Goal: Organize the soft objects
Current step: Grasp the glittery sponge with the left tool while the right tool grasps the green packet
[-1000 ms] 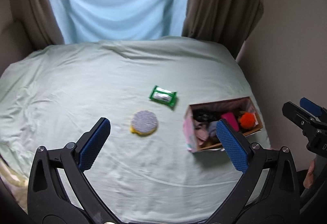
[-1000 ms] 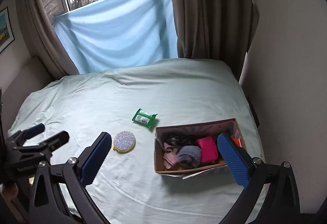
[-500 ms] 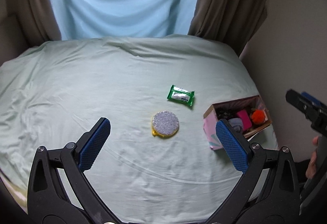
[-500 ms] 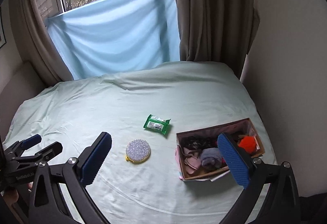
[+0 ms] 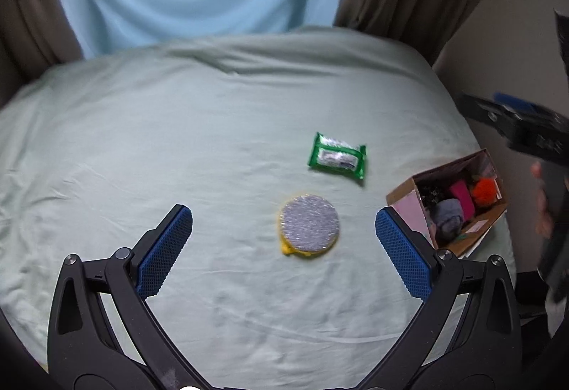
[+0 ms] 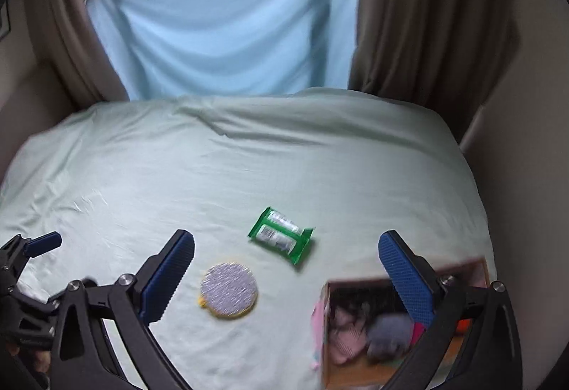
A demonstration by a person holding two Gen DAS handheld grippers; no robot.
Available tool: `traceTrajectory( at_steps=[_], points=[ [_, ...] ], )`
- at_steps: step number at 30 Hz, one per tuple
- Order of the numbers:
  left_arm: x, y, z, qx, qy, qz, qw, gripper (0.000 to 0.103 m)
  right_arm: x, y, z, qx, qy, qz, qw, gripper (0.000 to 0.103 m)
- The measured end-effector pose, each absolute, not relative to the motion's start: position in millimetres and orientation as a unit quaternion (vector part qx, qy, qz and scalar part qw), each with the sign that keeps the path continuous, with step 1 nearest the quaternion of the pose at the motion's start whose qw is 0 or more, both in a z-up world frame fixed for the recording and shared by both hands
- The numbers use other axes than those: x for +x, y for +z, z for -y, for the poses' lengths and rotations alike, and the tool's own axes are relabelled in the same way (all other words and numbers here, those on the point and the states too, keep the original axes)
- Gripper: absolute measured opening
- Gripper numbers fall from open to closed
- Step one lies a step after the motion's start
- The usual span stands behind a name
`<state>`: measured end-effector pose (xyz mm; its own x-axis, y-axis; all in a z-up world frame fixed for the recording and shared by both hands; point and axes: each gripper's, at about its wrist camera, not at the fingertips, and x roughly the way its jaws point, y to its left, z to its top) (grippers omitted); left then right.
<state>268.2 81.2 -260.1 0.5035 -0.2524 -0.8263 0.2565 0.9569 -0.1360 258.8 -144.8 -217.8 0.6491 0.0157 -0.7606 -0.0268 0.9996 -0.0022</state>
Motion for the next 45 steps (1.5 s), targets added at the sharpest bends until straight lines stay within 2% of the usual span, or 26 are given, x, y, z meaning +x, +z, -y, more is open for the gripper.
traceTrajectory(
  at_steps=[12, 24, 27, 31, 34, 39, 41, 43, 44, 45],
  points=[
    [319.7, -387.0, -20.0, 0.022, -0.152, -0.544, 0.825, 0.102, 373.8, -336.7, 144.9, -0.122, 0.123, -0.48, 0.86, 0.103],
    [333.4, -484.9, 12.3, 0.036, -0.116, -0.585, 0.802, 0.096, 413.3, -450.7, 124.1, -0.247, 0.237, -0.556, 0.757, 0.103],
    [334.6, -507.2, 16.1, 0.041, -0.105, -0.604, 0.789, 0.084, 419.8, -468.2, 116.9, -0.258, 0.256, -0.57, 0.736, 0.094],
    [333.0, -513.5, 17.8, 0.04, -0.104, -0.603, 0.79, 0.084, 427.3, -487.8, 103.7, -0.275, 0.28, -0.588, 0.707, 0.086],
    [333.4, -517.8, 21.2, 0.048, -0.105, -0.608, 0.785, 0.085, 432.9, -497.6, 94.9, -0.283, 0.293, -0.597, 0.691, 0.085],
    [346.0, -525.9, 25.5, 0.056, -0.11, -0.619, 0.776, 0.086, 433.2, -505.5, 78.3, -0.313, 0.298, -0.593, 0.679, 0.068],
    [348.3, -527.2, 26.9, 0.058, -0.113, -0.62, 0.774, 0.085, 434.4, -506.2, 75.3, -0.317, 0.295, -0.592, 0.68, 0.056],
    [348.6, -526.4, 26.1, 0.054, -0.116, -0.619, 0.775, 0.081, 435.6, -506.5, 73.1, -0.315, 0.293, -0.592, 0.681, 0.054],
    [348.8, -525.2, 26.0, 0.051, -0.119, -0.617, 0.776, 0.079, 435.9, -505.8, 71.2, -0.316, 0.293, -0.59, 0.683, 0.049],
    [346.6, -523.1, 24.8, 0.049, -0.122, -0.616, 0.777, 0.073, 436.0, -505.5, 70.6, -0.316, 0.294, -0.588, 0.684, 0.047]
  ],
)
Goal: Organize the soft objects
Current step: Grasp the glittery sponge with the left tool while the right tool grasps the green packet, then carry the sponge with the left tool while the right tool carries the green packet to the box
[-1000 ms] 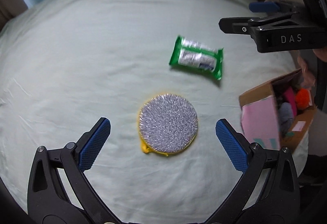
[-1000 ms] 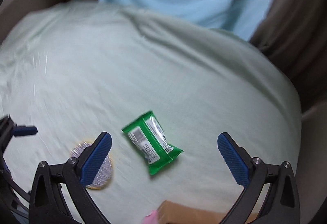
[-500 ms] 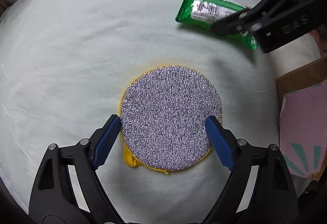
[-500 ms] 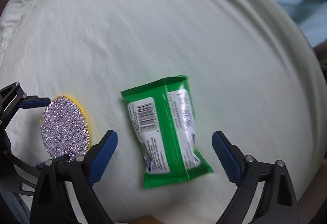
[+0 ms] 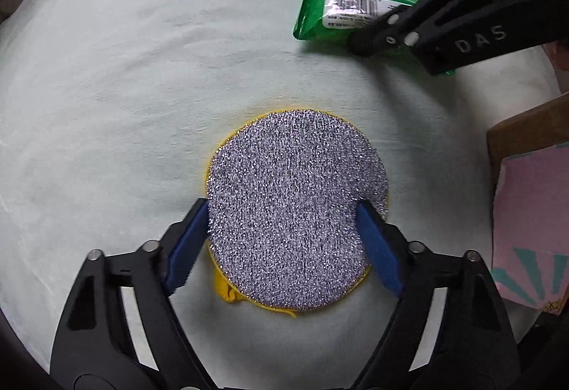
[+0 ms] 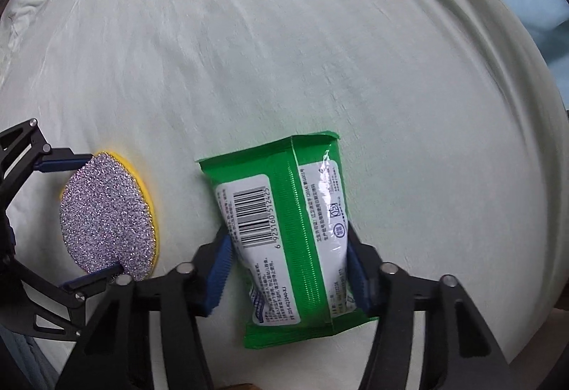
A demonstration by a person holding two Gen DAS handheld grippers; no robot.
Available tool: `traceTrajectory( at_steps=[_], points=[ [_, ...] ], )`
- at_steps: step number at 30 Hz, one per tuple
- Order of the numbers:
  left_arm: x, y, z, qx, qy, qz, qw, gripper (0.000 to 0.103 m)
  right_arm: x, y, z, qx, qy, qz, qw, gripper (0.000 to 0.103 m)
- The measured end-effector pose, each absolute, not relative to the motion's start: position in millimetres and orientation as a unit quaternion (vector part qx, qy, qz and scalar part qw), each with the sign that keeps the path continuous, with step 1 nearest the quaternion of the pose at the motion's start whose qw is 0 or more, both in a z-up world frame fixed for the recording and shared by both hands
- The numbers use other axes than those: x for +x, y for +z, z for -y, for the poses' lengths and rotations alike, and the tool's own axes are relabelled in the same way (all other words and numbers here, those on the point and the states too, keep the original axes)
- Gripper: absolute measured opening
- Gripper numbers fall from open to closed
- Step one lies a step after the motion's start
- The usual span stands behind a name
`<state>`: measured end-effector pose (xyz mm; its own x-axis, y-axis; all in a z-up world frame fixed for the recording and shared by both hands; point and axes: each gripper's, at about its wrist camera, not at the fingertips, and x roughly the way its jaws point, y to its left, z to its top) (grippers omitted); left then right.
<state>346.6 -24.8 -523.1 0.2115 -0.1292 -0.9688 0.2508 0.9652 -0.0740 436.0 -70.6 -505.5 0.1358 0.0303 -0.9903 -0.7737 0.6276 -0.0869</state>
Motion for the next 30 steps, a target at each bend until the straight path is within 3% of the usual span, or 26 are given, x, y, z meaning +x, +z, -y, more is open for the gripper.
traceTrajectory(
  at_steps=[4, 7, 17, 30],
  points=[
    [342.1, -516.9, 23.7, 0.036, -0.142, -0.615, 0.775, 0.047, 431.5, -501.5, 65.9, -0.307, 0.291, -0.585, 0.692, 0.037],
    [337.2, -511.3, 26.2, 0.031, -0.156, -0.613, 0.774, 0.036, 429.9, -496.9, 65.7, -0.288, 0.286, -0.59, 0.698, 0.034],
    [315.6, -466.6, 1.2, 0.013, -0.151, -0.592, 0.791, 0.033, 417.7, -459.7, 65.7, -0.229, 0.257, -0.588, 0.732, 0.034],
    [260.9, -344.8, -33.1, 0.009, -0.146, -0.534, 0.832, 0.033, 354.3, -336.2, 71.8, -0.149, 0.206, -0.557, 0.791, 0.033]
  ],
)
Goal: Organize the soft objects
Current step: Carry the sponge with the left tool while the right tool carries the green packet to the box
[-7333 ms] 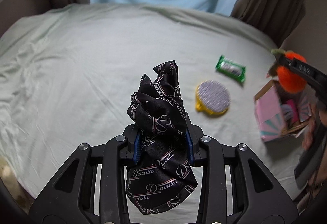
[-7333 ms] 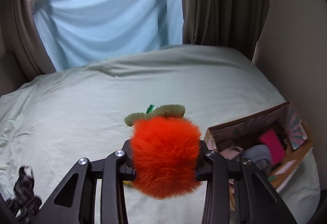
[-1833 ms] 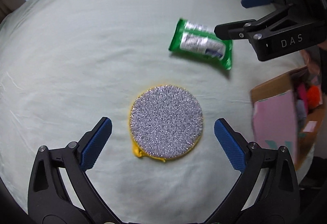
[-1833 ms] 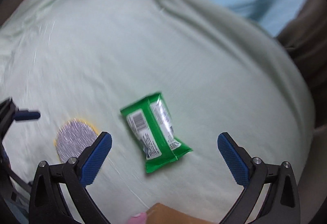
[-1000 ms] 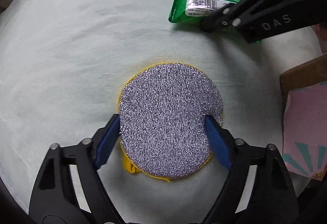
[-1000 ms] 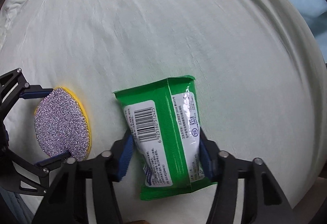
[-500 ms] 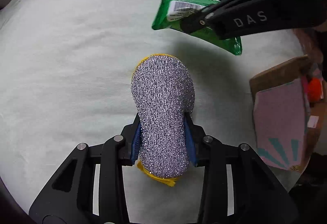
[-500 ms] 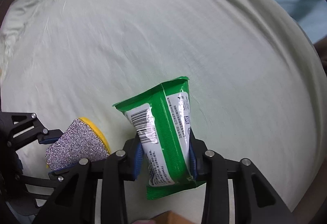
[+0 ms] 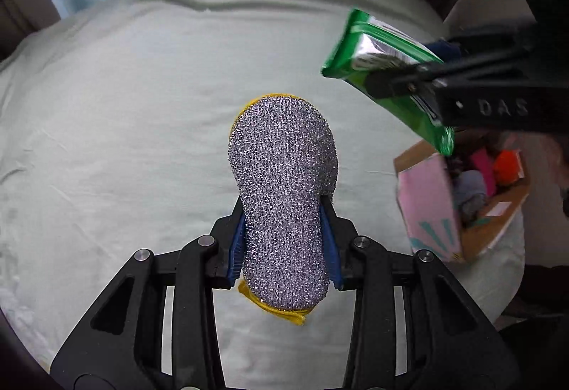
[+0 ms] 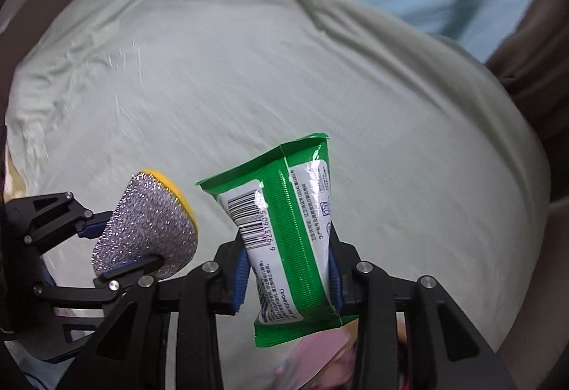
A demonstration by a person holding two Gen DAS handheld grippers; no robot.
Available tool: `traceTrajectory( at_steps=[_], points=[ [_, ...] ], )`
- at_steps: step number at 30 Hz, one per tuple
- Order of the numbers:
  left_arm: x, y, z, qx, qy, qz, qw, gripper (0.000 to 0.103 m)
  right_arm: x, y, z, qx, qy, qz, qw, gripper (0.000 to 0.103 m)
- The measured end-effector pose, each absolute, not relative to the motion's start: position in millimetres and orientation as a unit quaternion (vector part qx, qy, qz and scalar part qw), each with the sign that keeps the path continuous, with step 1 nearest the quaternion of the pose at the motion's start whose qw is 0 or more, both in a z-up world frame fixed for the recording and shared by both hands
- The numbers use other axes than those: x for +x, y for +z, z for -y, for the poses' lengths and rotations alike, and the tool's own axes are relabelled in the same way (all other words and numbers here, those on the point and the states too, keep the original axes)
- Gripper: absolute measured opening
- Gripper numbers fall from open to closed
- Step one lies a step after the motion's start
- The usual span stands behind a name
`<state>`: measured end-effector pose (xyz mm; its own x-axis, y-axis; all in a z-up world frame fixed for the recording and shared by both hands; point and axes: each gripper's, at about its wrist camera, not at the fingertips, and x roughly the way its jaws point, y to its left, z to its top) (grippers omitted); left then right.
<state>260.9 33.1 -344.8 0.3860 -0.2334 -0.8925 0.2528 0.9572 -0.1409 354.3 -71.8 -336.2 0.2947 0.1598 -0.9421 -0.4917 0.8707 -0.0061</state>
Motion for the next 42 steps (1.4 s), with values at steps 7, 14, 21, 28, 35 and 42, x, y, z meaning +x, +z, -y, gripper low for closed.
traceTrajectory(
  at_steps=[7, 14, 21, 28, 35, 42],
  points=[
    [229.6, -286.1, -38.0, 0.023, -0.163, -0.496, 0.852, 0.033, 288.8, -269.7, 77.9, -0.08, 0.158, -0.534, 0.827, 0.033],
    [210.8, -226.0, -26.9, 0.024, -0.197, -0.469, 0.861, 0.033, 222.8, -230.2, 100.6, -0.018, 0.101, -0.515, 0.851, 0.033],
    [199.4, -198.8, 29.0, 0.025, -0.233, -0.459, 0.857, 0.033, 180.9, -206.0, 166.2, 0.054, 0.04, -0.502, 0.862, 0.033],
    [195.7, -197.7, 102.6, 0.02, -0.234, -0.459, 0.857, 0.033, 154.1, -199.5, 264.9, 0.115, -0.009, -0.486, 0.867, 0.033],
    [207.1, -223.4, 181.7, 0.011, -0.213, -0.486, 0.848, 0.033, 152.4, -219.9, 350.9, 0.118, -0.011, -0.501, 0.858, 0.033],
    [231.1, -270.8, 249.4, 0.007, -0.2, -0.527, 0.826, 0.033, 179.5, -268.0, 419.6, 0.146, -0.009, -0.534, 0.832, 0.033]
  ],
)
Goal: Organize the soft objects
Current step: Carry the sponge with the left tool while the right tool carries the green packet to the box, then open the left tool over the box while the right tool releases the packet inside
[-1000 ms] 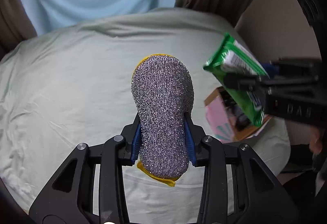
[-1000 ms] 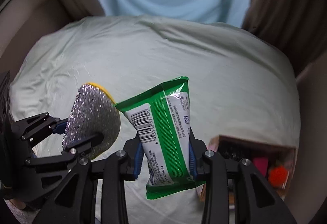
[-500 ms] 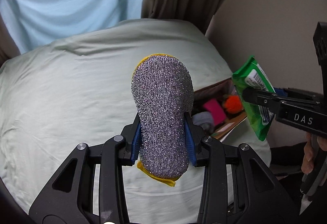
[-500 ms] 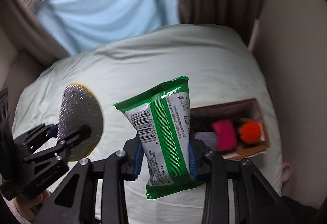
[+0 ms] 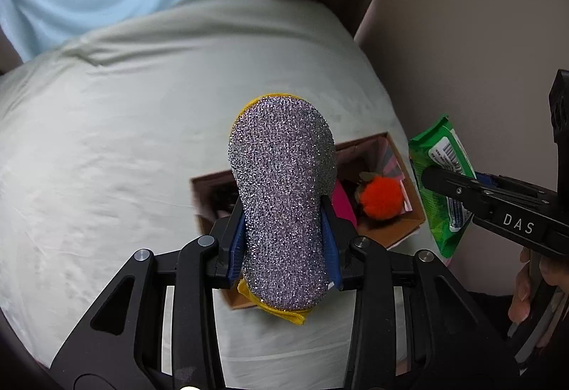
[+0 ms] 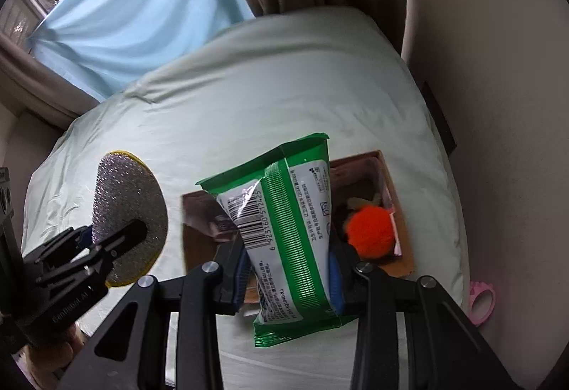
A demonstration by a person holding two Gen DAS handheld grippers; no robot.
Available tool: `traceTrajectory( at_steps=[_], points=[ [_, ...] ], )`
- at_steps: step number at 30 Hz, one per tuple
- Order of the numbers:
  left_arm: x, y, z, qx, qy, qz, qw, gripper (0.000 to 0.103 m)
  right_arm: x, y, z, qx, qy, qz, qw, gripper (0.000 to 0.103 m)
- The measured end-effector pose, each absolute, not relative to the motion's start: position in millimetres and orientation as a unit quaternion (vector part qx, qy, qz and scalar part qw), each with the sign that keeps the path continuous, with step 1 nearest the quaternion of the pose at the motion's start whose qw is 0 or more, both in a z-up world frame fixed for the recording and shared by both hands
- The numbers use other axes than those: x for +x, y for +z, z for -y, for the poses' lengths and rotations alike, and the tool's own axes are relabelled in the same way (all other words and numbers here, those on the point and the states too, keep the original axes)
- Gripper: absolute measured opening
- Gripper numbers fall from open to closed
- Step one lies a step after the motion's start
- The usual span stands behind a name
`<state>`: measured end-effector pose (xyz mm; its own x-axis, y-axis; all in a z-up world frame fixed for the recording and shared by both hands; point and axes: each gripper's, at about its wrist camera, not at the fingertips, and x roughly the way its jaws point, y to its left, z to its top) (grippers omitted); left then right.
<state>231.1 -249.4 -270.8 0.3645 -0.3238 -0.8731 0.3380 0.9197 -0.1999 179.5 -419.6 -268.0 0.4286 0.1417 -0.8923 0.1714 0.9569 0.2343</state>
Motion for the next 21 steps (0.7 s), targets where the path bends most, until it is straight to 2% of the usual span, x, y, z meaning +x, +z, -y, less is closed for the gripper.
traceTrajectory(
  at_steps=[8, 16, 17, 18, 19, 20, 21],
  points=[
    [257.9, -348.9, 300.4, 0.017, -0.186, -0.596, 0.781, 0.033, 206.3, -332.6, 454.4, 0.189, -0.001, -0.577, 0.795, 0.033],
    [272.1, -384.9, 311.3, 0.03, -0.17, -0.625, 0.762, 0.034, 223.3, -372.5, 465.5, 0.204, 0.005, -0.603, 0.772, 0.033],
    [273.7, -385.5, 313.7, 0.028, -0.173, -0.619, 0.765, 0.039, 225.2, -375.1, 467.1, 0.206, 0.005, -0.603, 0.771, 0.035],
    [273.3, -383.7, 313.7, 0.029, -0.176, -0.61, 0.772, 0.06, 227.9, -377.9, 468.7, 0.209, 0.004, -0.603, 0.77, 0.038],
    [273.7, -384.4, 315.3, 0.035, -0.175, -0.607, 0.775, 0.092, 230.0, -379.4, 468.9, 0.212, 0.002, -0.603, 0.769, 0.052],
    [274.0, -385.1, 315.1, 0.047, -0.166, -0.607, 0.775, 0.103, 230.8, -379.9, 469.5, 0.215, 0.001, -0.602, 0.769, 0.073],
    [273.8, -385.0, 314.8, 0.056, -0.158, -0.608, 0.776, 0.103, 232.2, -380.8, 470.7, 0.221, -0.002, -0.599, 0.769, 0.085]
  ],
)
